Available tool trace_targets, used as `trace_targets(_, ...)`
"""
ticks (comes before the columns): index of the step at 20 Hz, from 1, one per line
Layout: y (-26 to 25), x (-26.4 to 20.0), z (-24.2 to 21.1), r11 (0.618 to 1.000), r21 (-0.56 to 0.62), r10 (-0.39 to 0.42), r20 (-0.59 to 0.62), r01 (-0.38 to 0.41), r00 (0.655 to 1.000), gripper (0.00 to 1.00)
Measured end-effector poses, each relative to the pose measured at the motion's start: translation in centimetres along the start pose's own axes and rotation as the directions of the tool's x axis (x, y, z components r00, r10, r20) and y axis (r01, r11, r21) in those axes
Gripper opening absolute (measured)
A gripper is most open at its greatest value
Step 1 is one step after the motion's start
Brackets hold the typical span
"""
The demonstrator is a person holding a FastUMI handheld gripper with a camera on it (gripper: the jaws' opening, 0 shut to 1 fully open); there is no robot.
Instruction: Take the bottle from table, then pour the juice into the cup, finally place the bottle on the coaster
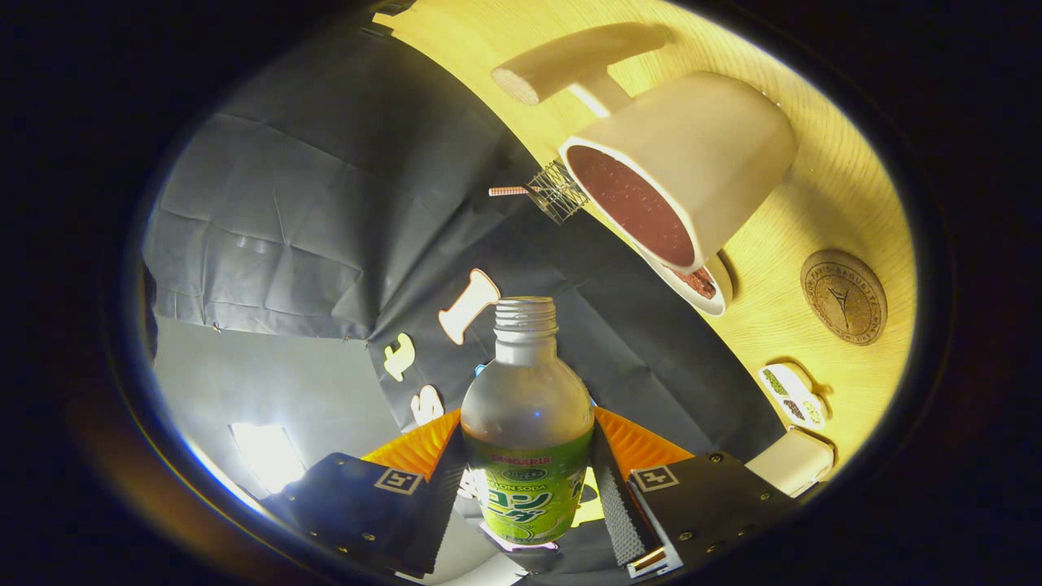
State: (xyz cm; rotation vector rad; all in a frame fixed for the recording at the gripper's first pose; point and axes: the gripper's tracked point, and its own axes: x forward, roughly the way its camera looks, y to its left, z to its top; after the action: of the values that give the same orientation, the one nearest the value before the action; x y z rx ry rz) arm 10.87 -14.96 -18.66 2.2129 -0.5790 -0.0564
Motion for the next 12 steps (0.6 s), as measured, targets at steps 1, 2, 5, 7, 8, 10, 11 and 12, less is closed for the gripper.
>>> trace_targets(1, 0.1, 0.0, 0.0, 1.0, 0.0, 0.0, -0.001, 0.0, 1.0, 0.78)
trace_targets(2, 0.0, -0.2, 0.0, 1.0, -0.002, -0.001, -0.003, 0.001, 1.0, 0.78)
trace_targets(5, -0.5, -0.2, 0.0, 0.998, -0.052, -0.022, -0.016, 0.021, 1.0, 0.78)
trace_targets(7, -1.6, -0.5, 0.1, 0.987, -0.15, -0.065, -0.03, 0.06, 0.997, 0.78)
trace_targets(8, -2.1, -0.7, 0.3, 0.979, -0.191, -0.085, -0.042, 0.076, 0.996, 0.78)
trace_targets(10, -2.1, -1.0, 0.6, 0.962, -0.259, -0.109, -0.053, 0.091, 0.993, 0.78)
trace_targets(11, -2.3, -1.0, 0.9, 0.95, -0.295, -0.121, -0.051, 0.101, 0.991, 0.78)
trace_targets(12, -2.5, -1.2, 1.1, 0.933, -0.343, -0.134, -0.052, 0.109, 0.99, 0.78)
